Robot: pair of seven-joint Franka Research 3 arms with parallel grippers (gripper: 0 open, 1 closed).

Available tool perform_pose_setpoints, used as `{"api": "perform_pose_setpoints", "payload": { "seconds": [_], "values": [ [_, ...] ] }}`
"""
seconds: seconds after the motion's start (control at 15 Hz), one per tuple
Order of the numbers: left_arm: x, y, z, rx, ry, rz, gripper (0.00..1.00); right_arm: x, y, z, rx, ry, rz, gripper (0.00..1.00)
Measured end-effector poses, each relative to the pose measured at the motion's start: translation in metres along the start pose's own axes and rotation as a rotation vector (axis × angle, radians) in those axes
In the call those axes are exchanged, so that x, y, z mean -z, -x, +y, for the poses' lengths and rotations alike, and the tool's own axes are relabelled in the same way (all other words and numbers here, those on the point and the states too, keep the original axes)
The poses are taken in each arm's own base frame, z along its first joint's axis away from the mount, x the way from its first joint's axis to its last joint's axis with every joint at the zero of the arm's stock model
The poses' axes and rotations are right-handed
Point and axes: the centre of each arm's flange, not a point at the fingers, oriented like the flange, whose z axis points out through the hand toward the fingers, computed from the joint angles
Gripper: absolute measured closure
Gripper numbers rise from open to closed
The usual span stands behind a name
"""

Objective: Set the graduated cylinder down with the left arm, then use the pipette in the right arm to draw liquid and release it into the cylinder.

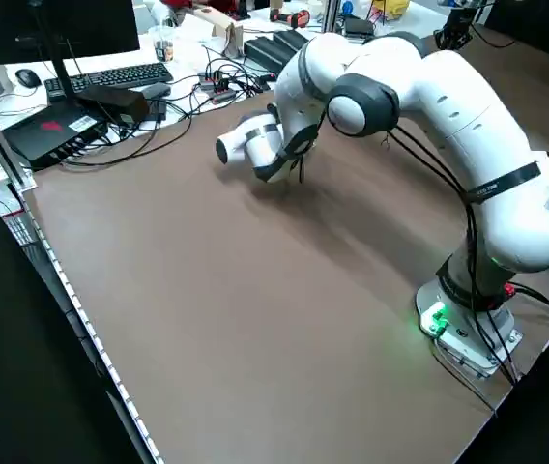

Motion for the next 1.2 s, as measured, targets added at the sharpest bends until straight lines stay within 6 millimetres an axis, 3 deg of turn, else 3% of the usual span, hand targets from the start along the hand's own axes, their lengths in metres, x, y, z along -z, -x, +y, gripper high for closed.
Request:
{"api": "perform_pose_setpoints", "payload": {
  "seconds": [0.2, 0.33, 0.8, 1.2],
  "values": [
    [-0.047, -0.017, -0.007, -0.003, 0.032, -0.018, 0.66, 0.0, 0.0, 0.0, 0.0, 0.002, -0.001, 0.87],
    [-0.089, -0.027, -0.009, -0.013, 0.045, -0.028, 0.66, 0.0, 0.0, 0.0, 0.0, 0.003, -0.001, 0.87],
    [-0.209, -0.055, 0.001, 0.027, 0.044, -0.05, 0.66, 0.0, 0.0, 0.0, 0.0, 0.003, 0.0, 0.87],
    [-0.27, -0.073, 0.012, 0.047, -0.004, -0.063, 0.66, 0.0, 0.0, 0.0, 0.0, 0.004, -0.001, 0.87]
  ]
}}
